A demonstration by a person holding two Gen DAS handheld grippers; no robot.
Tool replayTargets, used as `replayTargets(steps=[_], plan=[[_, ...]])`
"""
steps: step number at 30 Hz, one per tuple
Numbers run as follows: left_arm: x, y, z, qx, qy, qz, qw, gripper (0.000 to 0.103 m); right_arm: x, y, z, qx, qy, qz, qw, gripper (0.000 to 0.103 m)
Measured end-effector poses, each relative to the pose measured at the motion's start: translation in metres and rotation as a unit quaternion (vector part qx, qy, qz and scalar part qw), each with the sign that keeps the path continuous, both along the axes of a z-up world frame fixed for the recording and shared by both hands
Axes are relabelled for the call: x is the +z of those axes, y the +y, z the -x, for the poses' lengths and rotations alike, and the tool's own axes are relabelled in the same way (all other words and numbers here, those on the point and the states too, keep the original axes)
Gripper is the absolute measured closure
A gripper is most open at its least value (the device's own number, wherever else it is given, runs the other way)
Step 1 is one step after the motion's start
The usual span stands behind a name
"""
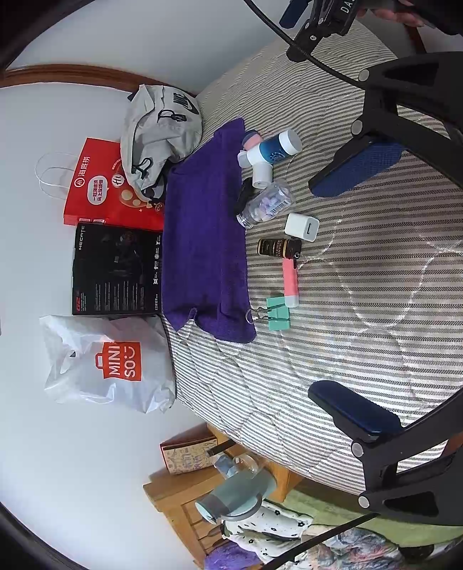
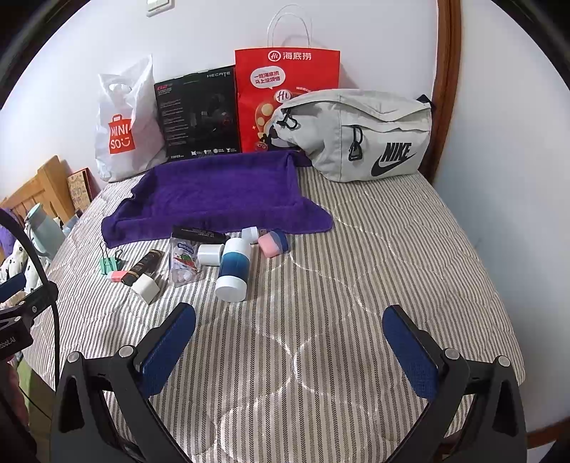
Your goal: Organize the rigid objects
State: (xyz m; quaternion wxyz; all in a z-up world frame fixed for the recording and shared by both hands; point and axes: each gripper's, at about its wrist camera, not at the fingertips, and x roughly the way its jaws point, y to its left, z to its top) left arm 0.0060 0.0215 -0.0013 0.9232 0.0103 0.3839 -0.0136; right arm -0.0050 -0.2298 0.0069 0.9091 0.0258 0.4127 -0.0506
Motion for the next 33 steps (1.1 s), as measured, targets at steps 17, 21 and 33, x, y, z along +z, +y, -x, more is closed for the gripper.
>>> replayTargets(steps=[17, 21, 33], plan=[[0.0019, -0.002, 0.0015, 0.0, -0.002, -0.007, 1.0, 0.0, 0.001, 0.0008, 0.0001, 0.001, -0.001, 0.001, 1.0, 0.0], [0.0019, -0.0015, 0.0016, 0.001, -0.001, -0.008, 1.0, 0.0, 0.002, 0.0001, 0.0, 0.0, -0.002, 0.002, 1.0, 0.0], [0.0038, -0.0028, -0.0004, 0.001, -0.003, -0.012, 0.9999, 0.0, 0.0037, 0.0002, -0.0009, 0.002, -0.002, 0.003, 1.0, 0.0]])
